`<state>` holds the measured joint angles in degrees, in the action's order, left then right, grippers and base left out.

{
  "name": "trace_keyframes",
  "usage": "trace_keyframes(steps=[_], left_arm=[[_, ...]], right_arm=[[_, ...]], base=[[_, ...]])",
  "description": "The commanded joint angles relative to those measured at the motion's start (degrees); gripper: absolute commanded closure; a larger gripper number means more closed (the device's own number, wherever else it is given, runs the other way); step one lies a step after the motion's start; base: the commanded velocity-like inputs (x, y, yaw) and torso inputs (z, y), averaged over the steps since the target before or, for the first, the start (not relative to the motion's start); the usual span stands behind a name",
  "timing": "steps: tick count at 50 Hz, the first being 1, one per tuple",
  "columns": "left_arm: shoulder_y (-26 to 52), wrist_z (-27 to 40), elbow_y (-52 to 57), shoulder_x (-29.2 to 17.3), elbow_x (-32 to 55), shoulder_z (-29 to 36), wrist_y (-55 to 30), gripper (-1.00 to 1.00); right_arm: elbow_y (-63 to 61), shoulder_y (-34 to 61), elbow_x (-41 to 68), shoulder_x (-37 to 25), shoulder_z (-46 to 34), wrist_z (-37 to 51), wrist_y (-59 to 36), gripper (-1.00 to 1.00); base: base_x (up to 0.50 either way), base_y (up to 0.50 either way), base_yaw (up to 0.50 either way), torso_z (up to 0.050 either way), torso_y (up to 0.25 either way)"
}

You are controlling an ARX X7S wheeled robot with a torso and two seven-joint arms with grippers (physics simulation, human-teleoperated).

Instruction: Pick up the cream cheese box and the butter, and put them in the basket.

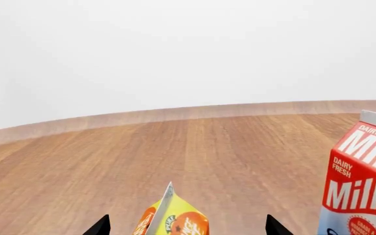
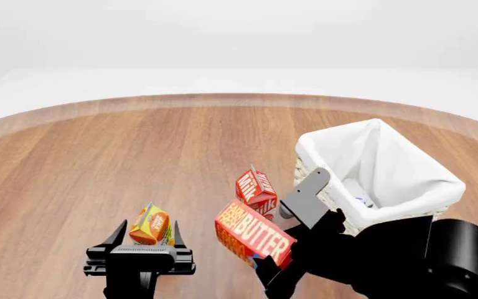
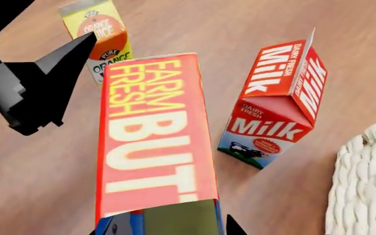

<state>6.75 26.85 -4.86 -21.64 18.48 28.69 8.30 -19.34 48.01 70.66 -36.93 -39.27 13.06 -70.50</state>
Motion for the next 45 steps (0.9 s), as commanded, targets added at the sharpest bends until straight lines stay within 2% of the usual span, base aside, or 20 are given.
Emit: trace_keyframes(steps=[1,45], left_arm=[[0.0,0.1,0.0,-0.1,0.0,0.1,0.1,-1.00],[0.1,0.5,0.5,-0.3,0.3,0.3,-0.3,-1.00]], right_arm=[[1.3,5.3,2.5,0.4,3.9,1.4,-1.5,1.00],[11.4,16.7,10.7,-1.2,11.9,9.7,-4.1,1.00]], base=[[0.00,0.00,0.00,0.000,0.000],[0.00,0.00,0.00,0.000,0.001]])
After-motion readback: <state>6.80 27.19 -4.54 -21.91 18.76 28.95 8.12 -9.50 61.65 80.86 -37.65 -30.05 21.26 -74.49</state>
